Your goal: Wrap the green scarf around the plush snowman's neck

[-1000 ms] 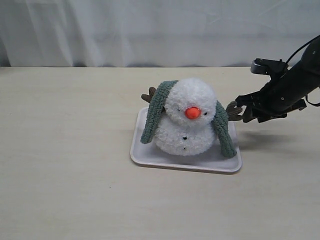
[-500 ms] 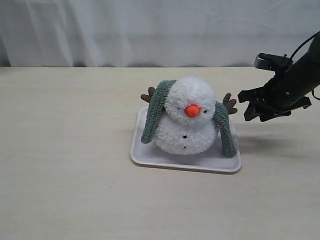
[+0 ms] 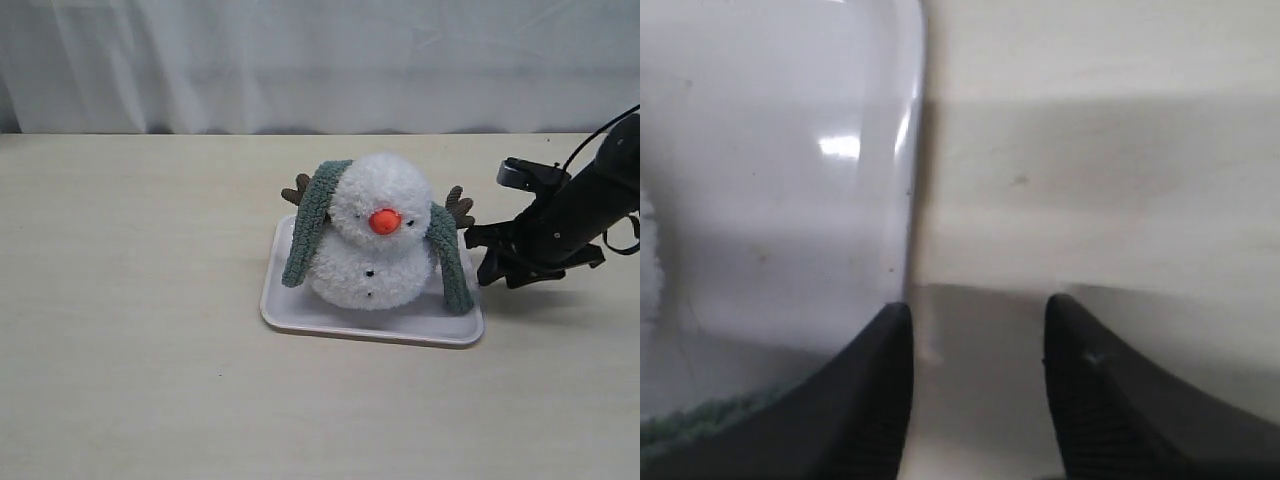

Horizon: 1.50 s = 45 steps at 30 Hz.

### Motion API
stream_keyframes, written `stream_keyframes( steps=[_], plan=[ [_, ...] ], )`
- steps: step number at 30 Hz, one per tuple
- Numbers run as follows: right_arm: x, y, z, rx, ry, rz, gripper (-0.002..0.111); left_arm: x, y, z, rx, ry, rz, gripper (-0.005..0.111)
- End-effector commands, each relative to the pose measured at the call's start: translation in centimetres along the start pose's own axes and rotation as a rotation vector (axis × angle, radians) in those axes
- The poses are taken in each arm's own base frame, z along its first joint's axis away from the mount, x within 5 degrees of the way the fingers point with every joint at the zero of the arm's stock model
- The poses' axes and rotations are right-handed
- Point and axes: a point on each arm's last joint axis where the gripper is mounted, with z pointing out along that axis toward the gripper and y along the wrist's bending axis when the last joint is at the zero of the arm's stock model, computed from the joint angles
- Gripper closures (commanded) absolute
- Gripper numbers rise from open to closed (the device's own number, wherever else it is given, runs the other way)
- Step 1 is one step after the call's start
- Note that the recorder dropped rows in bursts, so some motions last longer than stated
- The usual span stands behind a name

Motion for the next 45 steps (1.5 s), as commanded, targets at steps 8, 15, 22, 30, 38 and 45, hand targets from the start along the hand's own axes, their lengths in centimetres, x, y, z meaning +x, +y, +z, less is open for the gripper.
stream_keyframes(
  steps=[8, 15, 22, 30, 38, 45],
  plan=[
    [0.2, -0.4, 2.5, -0.044, 0.009, -0.017, 0.069, 0.0, 0.0, 0.0, 0.003, -0.012, 0.004, 0.107],
    [0.1, 0.6, 2.1, -0.142, 0.038, -0.035, 0.069, 0.0, 0.0, 0.0, 0.003, -0.012, 0.004, 0.107],
    [0.1, 0.7, 2.0, -0.153, 0.054, -0.039, 0.069, 0.0, 0.0, 0.0, 0.003, -0.012, 0.004, 0.107],
    [0.3, 0.5, 2.6, -0.151, 0.07, -0.045, 0.076, 0.0, 0.0, 0.0, 0.003, -0.012, 0.004, 0.107],
    [0.2, 0.4, 2.6, -0.144, 0.053, -0.107, 0.101, 0.0, 0.0, 0.0, 0.003, -0.012, 0.004, 0.107],
    [-0.8, 0.1, 2.1, -0.089, 0.031, -0.173, 0.104, 0.0, 0.0, 0.0, 0.003, -0.012, 0.004, 0.107]
  ],
)
